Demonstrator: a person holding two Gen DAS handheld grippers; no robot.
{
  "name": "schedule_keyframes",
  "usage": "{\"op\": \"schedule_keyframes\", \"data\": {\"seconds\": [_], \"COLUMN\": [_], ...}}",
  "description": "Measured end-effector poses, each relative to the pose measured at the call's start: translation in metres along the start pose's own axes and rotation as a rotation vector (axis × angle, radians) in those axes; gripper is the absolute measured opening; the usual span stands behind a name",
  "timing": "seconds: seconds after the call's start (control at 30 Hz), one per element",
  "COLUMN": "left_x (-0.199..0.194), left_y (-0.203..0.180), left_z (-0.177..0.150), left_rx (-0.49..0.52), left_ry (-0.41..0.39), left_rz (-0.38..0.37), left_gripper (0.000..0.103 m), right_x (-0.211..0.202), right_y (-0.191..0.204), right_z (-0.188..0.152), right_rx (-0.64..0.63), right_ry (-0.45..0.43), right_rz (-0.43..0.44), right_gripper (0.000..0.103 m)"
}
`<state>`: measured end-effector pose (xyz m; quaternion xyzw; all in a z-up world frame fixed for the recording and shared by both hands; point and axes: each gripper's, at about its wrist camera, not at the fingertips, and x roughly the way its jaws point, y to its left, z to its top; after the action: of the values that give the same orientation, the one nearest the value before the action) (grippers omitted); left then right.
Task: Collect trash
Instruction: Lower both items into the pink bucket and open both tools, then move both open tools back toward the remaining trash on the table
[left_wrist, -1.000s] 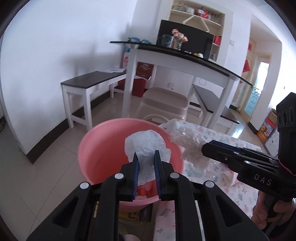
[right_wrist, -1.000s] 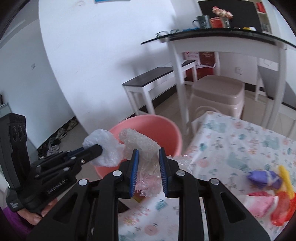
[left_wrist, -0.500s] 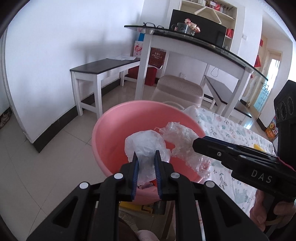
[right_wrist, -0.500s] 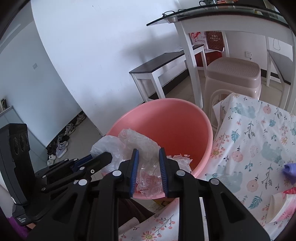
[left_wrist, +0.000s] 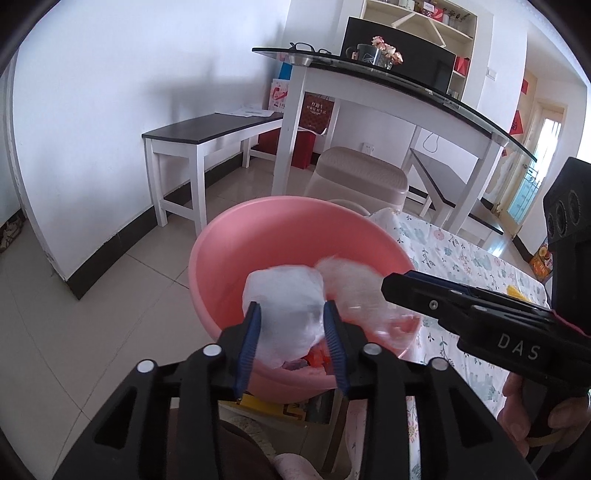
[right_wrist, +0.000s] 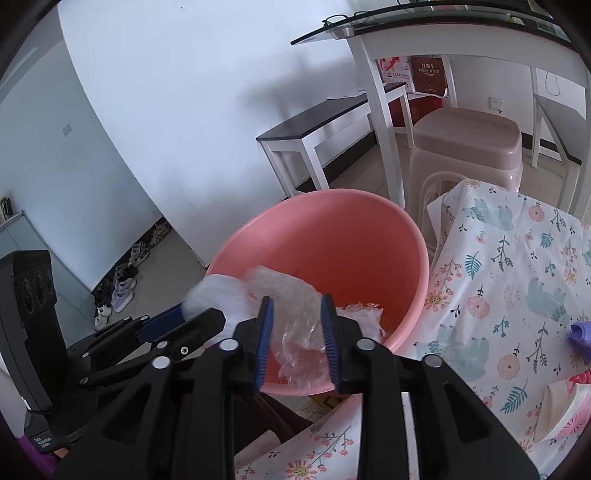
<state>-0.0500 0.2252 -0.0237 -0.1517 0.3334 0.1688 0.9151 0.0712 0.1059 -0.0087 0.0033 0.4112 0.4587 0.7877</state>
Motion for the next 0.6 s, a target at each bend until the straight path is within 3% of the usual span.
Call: {"op": "schedule_keyframes", "data": {"seconds": [0.6], "left_x": [-0.020], "left_y": [-0.013], "left_z": [0.003], "left_rx": [0.019], "left_ry": [-0.040], "left_rz": [-0.020], "left_gripper": [0.038], "right_x": [-0.039], "right_y": [-0.004], "right_z": [-0.013], "right_rx": [-0.016], "right_ry": [-0.065], "right_rz": [-0.047], "right_gripper": [0.036]}}
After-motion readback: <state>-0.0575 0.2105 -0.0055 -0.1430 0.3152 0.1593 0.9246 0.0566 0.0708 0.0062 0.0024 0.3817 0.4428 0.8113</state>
